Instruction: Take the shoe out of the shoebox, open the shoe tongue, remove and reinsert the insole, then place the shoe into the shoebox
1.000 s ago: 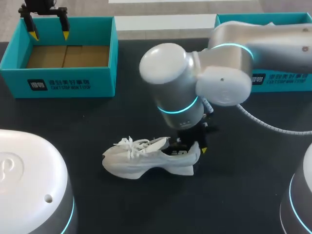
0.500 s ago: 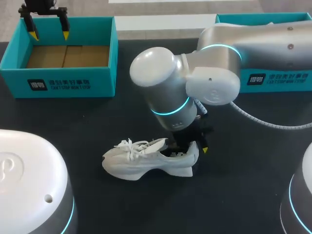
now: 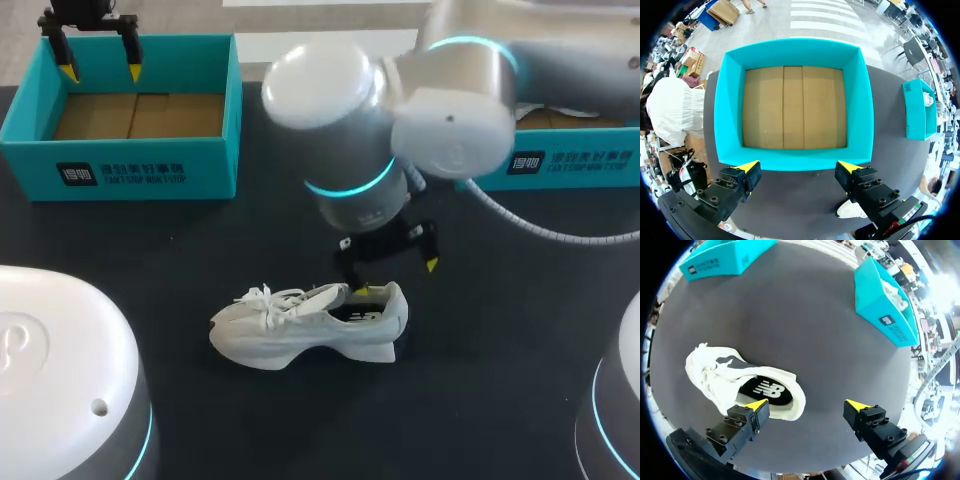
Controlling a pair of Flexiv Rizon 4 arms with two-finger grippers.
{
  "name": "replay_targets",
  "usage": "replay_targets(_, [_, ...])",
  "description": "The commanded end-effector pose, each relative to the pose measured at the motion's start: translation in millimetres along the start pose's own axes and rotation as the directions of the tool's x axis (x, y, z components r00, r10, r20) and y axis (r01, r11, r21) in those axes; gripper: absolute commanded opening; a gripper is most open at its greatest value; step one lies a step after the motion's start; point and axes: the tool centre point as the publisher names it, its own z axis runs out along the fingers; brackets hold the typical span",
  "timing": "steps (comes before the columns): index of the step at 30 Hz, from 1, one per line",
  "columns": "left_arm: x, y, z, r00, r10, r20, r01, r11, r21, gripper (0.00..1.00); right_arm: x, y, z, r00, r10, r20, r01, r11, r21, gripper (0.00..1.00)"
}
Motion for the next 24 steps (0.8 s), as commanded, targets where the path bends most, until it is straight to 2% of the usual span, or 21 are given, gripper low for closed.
replay_targets(1, [0.1, 1, 0, 1.0, 0.0, 0.001, 0.0, 1.0, 0.0, 1.0, -25.6, 0.9, -30, 0.996, -0.061, -0.065, 0.06, 0.998, -0.027, 1.0])
replay_targets(2, [0.1, 1, 0, 1.0, 0.0, 0.001, 0.0, 1.0, 0.0, 1.0, -26.8, 1.7, -34, 0.989, -0.117, -0.089, 0.117, 0.993, -0.006, 1.0])
replay_targets(16, [0.1, 1, 0, 1.0, 0.0, 0.001, 0.0, 1.0, 0.0, 1.0, -26.8, 1.7, -34, 0.989, -0.117, -0.089, 0.117, 0.993, -0.006, 1.0])
replay_targets(19, [0.1, 1, 0, 1.0, 0.0, 0.001, 0.0, 1.0, 0.0, 1.0, -28.1, 6.7, -37, 0.929, -0.361, -0.085, 0.352, 0.93, -0.104, 1.0])
replay_targets(21, [0.1, 1, 0, 1.0, 0.0, 0.001, 0.0, 1.0, 0.0, 1.0, -31.4, 8.6, -43, 0.83, -0.555, -0.058, 0.541, 0.825, -0.162, 1.0])
replay_targets(22, [0.1, 1, 0, 1.0, 0.0, 0.001, 0.0, 1.0, 0.0, 1.0, -32.2, 8.9, -45, 0.794, -0.606, -0.049, 0.589, 0.786, -0.185, 1.0])
replay_targets(24, [0.1, 1, 0, 1.0, 0.0, 0.001, 0.0, 1.0, 0.0, 1.0, -37.1, 8.4, -51, 0.69, -0.723, -0.032, 0.695, 0.675, -0.249, 1.0])
